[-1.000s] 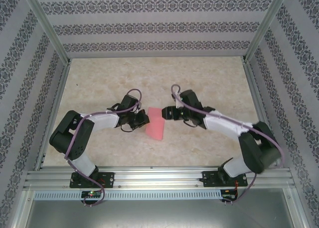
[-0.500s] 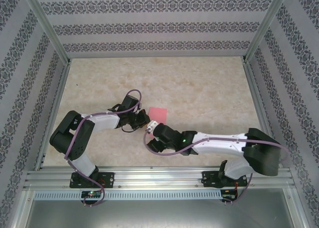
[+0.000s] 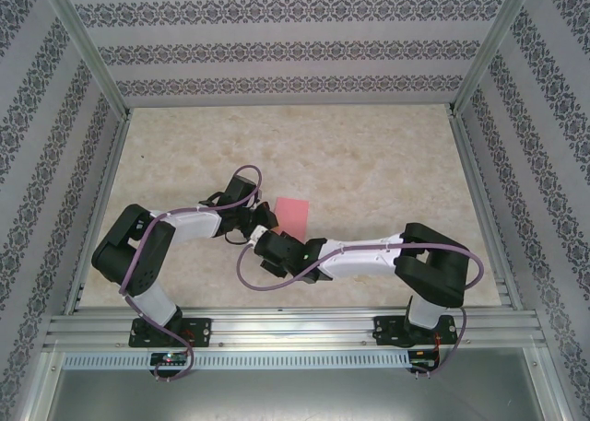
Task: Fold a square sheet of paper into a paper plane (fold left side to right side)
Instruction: Third fold the triangle at the center of the table.
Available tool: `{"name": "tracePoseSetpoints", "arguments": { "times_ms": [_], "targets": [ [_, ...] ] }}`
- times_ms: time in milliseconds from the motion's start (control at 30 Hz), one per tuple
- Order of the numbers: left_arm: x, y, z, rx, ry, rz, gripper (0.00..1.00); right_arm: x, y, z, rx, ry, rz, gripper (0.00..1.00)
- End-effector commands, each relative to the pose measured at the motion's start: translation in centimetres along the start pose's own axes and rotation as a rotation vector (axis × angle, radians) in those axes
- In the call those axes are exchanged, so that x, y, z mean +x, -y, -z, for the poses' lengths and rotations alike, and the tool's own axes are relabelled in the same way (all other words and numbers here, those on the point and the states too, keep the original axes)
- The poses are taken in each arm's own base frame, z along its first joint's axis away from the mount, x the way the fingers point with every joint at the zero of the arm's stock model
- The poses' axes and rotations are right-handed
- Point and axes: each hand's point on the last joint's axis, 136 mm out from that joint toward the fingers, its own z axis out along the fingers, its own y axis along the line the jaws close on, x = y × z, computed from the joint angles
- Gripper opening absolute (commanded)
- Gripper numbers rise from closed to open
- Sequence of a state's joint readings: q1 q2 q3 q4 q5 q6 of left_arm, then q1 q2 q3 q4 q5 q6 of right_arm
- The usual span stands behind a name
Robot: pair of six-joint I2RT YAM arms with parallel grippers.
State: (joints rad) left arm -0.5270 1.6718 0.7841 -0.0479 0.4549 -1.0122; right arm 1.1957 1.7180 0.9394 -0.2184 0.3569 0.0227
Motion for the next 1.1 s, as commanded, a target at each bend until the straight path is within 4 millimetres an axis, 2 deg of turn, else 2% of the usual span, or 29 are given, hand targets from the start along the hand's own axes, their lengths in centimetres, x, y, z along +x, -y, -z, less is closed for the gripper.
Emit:
{"name": "tracePoseSetpoints", "arguments": {
  "times_ms": [0,167,433,600,667,767,900,1067],
  "targets": [
    [0.2,1.0,0.2,0.020,0.011,-0.019,0.00,-1.1,0.7,0.0,0.050,0.015,0.005,0.52],
    [0.2,0.9,0.2,0.017,0.009,-0.022,0.00,-1.3,1.2,-0.1,0.073,0.022,0.003,0.36],
    [0.3,0.9,0.3,0.011,0.004,-0.030,0.02,-0.8,1.4,0.0,0.074,0.022,0.018,0.00],
    [0.2,1.0,1.3,-0.019,0.017,-0.065,0.18,-0.6,1.2,-0.1,0.039,0.024,0.007,0.00],
    [0.1,0.8,2.1,-0.040,0.030,-0.081,0.31,-0.4,1.1,-0.1,0.022,0.021,-0.004,0.00],
    [-0.4,0.4,3.5,-0.057,0.052,-0.088,0.43,0.0,1.1,-0.2,0.002,0.019,-0.014,0.00],
    [-1.5,0.1,5.2,-0.067,0.073,-0.086,0.48,0.2,1.1,-0.2,-0.020,0.018,-0.024,0.00],
    [-3.2,1.8,6.1,-0.058,0.079,-0.132,0.45,0.3,1.1,-0.3,-0.033,0.019,-0.034,0.00]
  ]
}}
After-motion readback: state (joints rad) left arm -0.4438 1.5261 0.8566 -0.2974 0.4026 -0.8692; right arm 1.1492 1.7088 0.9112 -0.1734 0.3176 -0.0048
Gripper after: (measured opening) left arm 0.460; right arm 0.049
